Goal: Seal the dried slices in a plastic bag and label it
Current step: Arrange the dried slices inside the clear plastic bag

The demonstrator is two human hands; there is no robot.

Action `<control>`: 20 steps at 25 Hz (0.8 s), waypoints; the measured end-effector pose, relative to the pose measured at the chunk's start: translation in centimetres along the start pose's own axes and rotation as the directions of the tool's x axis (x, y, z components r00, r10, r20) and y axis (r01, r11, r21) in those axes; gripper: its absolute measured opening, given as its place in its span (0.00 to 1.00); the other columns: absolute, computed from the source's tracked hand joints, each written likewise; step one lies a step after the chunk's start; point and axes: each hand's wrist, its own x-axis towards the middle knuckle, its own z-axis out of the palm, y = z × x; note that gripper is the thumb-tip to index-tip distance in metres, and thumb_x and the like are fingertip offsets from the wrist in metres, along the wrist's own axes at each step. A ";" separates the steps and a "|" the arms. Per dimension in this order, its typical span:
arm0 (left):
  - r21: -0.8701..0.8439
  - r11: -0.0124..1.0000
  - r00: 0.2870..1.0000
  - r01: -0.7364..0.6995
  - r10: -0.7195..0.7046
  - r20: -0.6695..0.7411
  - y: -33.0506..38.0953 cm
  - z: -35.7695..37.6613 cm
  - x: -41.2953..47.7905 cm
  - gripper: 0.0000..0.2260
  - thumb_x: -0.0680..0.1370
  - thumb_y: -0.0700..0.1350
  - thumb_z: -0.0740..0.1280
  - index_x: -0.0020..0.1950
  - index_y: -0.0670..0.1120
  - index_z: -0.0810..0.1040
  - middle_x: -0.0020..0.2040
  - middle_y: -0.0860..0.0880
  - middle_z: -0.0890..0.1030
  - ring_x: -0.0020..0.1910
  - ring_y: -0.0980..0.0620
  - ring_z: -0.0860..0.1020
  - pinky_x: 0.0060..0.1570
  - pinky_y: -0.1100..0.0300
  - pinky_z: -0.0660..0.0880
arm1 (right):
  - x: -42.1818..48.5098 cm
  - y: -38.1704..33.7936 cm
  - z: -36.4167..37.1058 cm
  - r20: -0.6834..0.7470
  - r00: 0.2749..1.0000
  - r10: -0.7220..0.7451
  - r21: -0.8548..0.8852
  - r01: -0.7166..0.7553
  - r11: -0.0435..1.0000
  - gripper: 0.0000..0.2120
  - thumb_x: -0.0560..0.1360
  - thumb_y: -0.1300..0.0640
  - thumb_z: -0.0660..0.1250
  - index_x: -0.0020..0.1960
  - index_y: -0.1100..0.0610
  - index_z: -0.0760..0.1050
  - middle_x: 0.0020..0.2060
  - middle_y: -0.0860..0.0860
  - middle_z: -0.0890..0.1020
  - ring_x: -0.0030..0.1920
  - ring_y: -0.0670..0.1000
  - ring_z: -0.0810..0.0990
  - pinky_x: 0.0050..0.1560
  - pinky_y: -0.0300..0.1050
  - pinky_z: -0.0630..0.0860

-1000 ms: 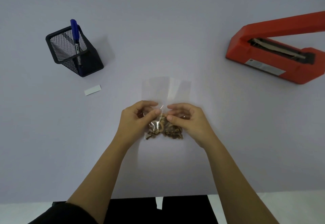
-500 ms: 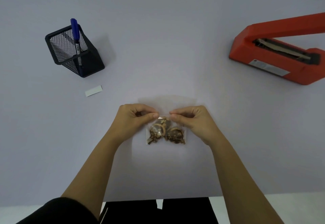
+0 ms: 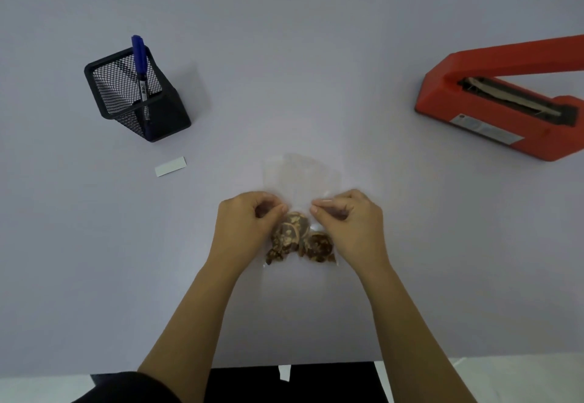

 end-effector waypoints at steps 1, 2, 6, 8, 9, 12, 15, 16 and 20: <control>0.044 0.999 1.000 -0.002 0.003 -0.018 0.2 0.3 -0.1 0.04 0.72 0.46 0.72 0.42 0.46 0.83 0.39 0.52 0.81 0.39 0.59 0.77 0.39 0.76 0.68 | 0.0 -0.2 0.2 -0.002 1.000 0.015 -0.041 -0.015 0.999 0.05 0.69 0.58 0.74 0.45 0.53 0.83 0.38 0.43 0.77 0.38 0.38 0.79 0.43 0.26 0.72; 0.087 0.996 0.999 0.004 -0.001 -0.033 0.2 0.7 -0.1 0.05 0.72 0.46 0.71 0.42 0.45 0.82 0.43 0.51 0.79 0.43 0.55 0.76 0.42 0.74 0.67 | 0.1 -0.4 0.3 0.002 1.000 0.026 -0.086 -0.025 0.996 0.05 0.69 0.57 0.73 0.45 0.52 0.83 0.39 0.44 0.78 0.39 0.39 0.79 0.45 0.30 0.74; 0.078 0.990 0.992 0.113 -0.108 -0.070 0.4 0.9 0.3 0.16 0.69 0.46 0.74 0.52 0.44 0.74 0.50 0.49 0.69 0.51 0.48 0.71 0.49 0.61 0.67 | 0.3 -1.3 0.2 0.004 0.995 0.098 -0.136 -0.097 0.986 0.09 0.68 0.56 0.73 0.48 0.51 0.79 0.37 0.44 0.79 0.41 0.45 0.79 0.47 0.42 0.77; 0.005 0.989 0.985 0.150 -0.149 -0.088 0.9 0.7 0.3 0.26 0.67 0.44 0.76 0.57 0.44 0.65 0.52 0.49 0.66 0.51 0.50 0.69 0.48 0.60 0.67 | 0.5 -1.4 0.2 -0.033 0.990 0.137 -0.150 -0.141 0.979 0.21 0.66 0.57 0.74 0.56 0.54 0.71 0.40 0.46 0.75 0.43 0.46 0.75 0.46 0.41 0.72; -0.002 0.989 0.984 0.147 -0.146 -0.098 1.3 0.7 0.3 0.27 0.67 0.42 0.76 0.58 0.44 0.63 0.53 0.49 0.64 0.51 0.51 0.67 0.48 0.60 0.67 | 0.5 -1.4 0.2 -0.064 0.990 0.122 -0.190 -0.132 0.973 0.27 0.65 0.57 0.75 0.60 0.55 0.67 0.44 0.47 0.72 0.47 0.47 0.72 0.48 0.39 0.69; 0.145 0.989 0.998 0.026 -0.017 -0.069 1.9 1.3 0.5 0.14 0.69 0.37 0.71 0.50 0.43 0.69 0.48 0.49 0.68 0.46 0.50 0.70 0.42 0.61 0.67 | 0.7 -1.4 0.2 -0.058 0.998 -0.004 -0.299 -0.013 0.954 0.29 0.64 0.59 0.74 0.60 0.56 0.65 0.50 0.48 0.66 0.51 0.48 0.66 0.49 0.37 0.63; 0.245 0.965 0.995 -0.095 0.087 0.044 2.2 1.5 1.2 0.04 0.73 0.35 0.66 0.45 0.41 0.79 0.44 0.44 0.77 0.43 0.45 0.76 0.41 0.56 0.73 | 1.3 -1.4 0.1 0.107 0.993 -0.053 -0.341 0.087 0.936 0.13 0.67 0.59 0.72 0.50 0.52 0.74 0.41 0.46 0.75 0.42 0.46 0.72 0.40 0.37 0.66; 0.246 0.965 0.994 -0.095 0.079 0.073 2.2 1.6 1.3 0.06 0.73 0.35 0.65 0.45 0.41 0.81 0.45 0.44 0.79 0.43 0.45 0.77 0.43 0.54 0.75 | 1.5 -1.4 -0.1 0.137 0.990 -0.045 -0.349 0.090 0.933 0.08 0.68 0.59 0.71 0.46 0.51 0.77 0.38 0.45 0.78 0.38 0.44 0.74 0.37 0.34 0.67; 0.203 0.979 0.996 0.018 -0.036 0.087 2.7 1.4 1.7 0.05 0.72 0.43 0.67 0.42 0.43 0.81 0.42 0.47 0.81 0.43 0.48 0.78 0.45 0.53 0.77 | 1.9 -1.5 -0.6 0.114 0.993 0.011 -0.347 0.029 0.938 0.03 0.69 0.55 0.70 0.41 0.50 0.82 0.33 0.44 0.81 0.34 0.40 0.76 0.40 0.31 0.74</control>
